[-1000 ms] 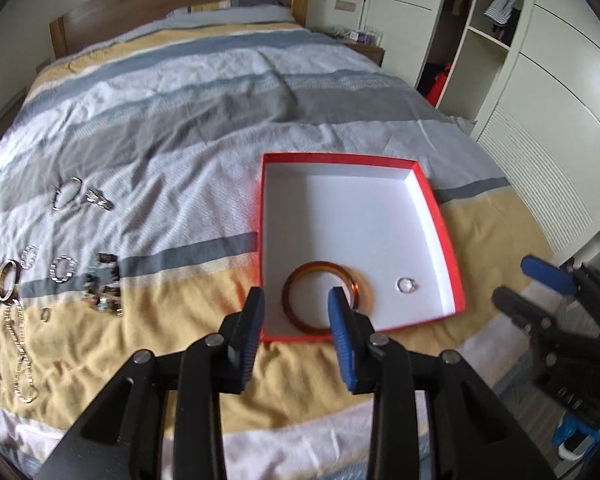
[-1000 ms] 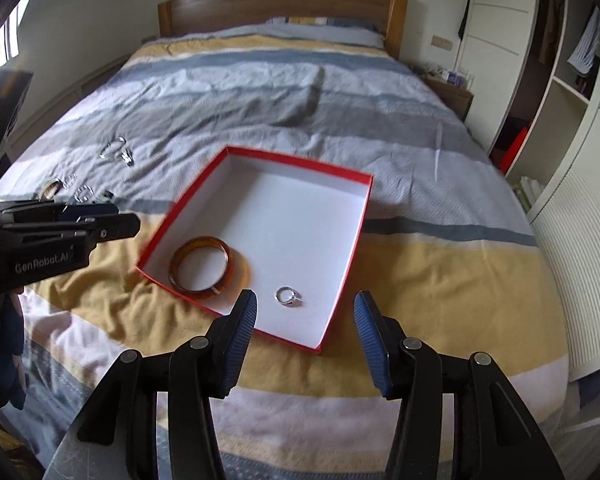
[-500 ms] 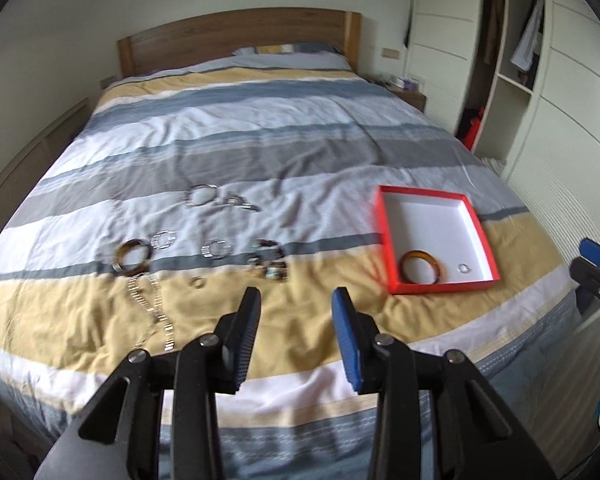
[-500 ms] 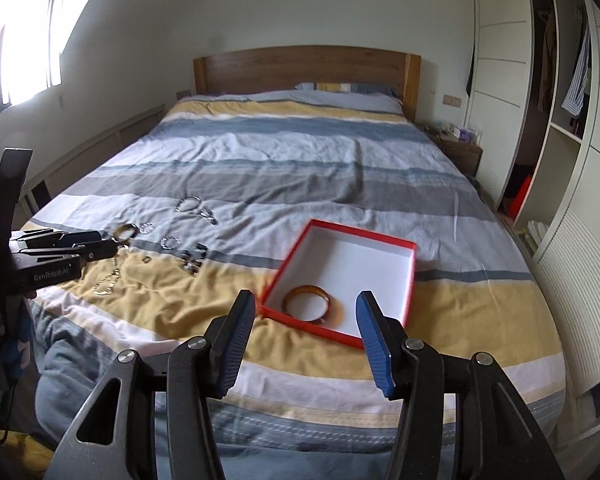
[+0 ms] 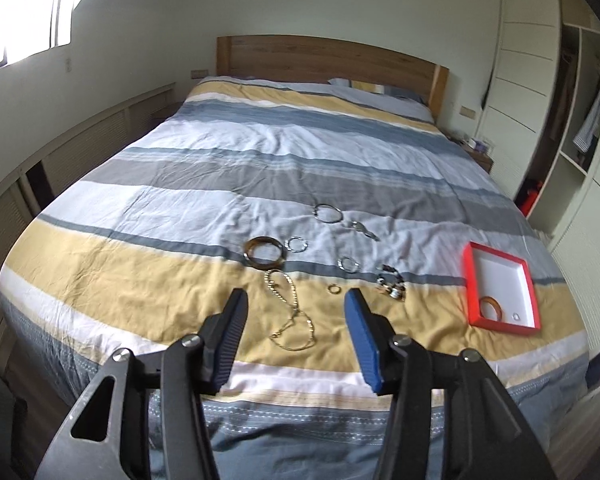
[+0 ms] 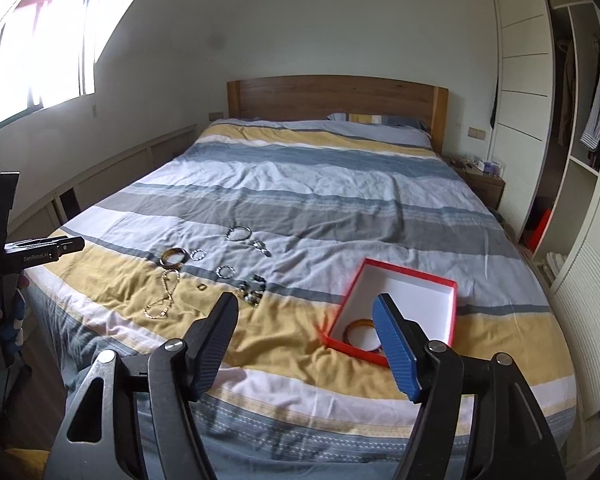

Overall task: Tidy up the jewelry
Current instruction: 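Move both tools back toward the remaining jewelry, then grasp the pearl necklace with the left tool while the right tool grasps the beaded bracelet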

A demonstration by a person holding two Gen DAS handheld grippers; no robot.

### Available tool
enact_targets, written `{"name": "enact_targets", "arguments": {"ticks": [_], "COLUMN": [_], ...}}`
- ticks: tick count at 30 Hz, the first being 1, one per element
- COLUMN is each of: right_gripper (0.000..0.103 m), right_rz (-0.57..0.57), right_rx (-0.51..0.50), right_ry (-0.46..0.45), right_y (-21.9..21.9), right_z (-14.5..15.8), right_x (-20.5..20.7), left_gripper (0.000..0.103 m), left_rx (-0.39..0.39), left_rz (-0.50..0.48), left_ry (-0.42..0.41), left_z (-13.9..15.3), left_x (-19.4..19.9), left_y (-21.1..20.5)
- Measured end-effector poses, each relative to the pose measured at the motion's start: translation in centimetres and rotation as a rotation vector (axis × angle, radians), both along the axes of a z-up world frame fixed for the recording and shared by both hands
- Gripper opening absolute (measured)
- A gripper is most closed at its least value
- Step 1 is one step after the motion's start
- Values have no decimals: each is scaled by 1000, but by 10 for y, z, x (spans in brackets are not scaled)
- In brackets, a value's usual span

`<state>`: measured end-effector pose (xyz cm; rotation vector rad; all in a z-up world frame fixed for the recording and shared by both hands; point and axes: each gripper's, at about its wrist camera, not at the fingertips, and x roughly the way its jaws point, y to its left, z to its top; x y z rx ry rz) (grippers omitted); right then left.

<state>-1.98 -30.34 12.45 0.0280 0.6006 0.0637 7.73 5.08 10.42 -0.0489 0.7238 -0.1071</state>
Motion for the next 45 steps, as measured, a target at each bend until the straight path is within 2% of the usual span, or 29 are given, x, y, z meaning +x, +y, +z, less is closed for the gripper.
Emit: {"name": "enact_targets", "arguments": {"ticks": [4, 9, 17, 22, 26, 35, 45], "right_gripper": [76, 81, 81, 81, 81, 81, 76], "right_rz": [27, 47, 94, 145, 175, 212, 185], "right_rx": [7, 34, 49, 66, 81, 136, 195], "right_ry": [7, 48, 157, 237, 284, 360, 415], "right_y": [14, 26, 43, 55, 65, 94, 102], "right_z": [-4, -28, -91, -132, -159, -206, -242], "right_x": [15, 49, 115, 158, 189, 248, 295], "left_gripper": [49, 50, 50, 50, 50, 50, 50], "left_rx": [-10, -16, -41, -26, -25, -23, 7], "left_rz": [36, 73, 85, 76, 83, 84, 73], "left_ry": [22, 56, 166, 232, 270, 330, 312], "left_z": [-15, -50, -120, -161, -185, -221, -236], "left_x": [14, 38, 88, 116, 136, 168, 172], "left_y": [18, 25, 17, -1, -8, -7, -10]}}
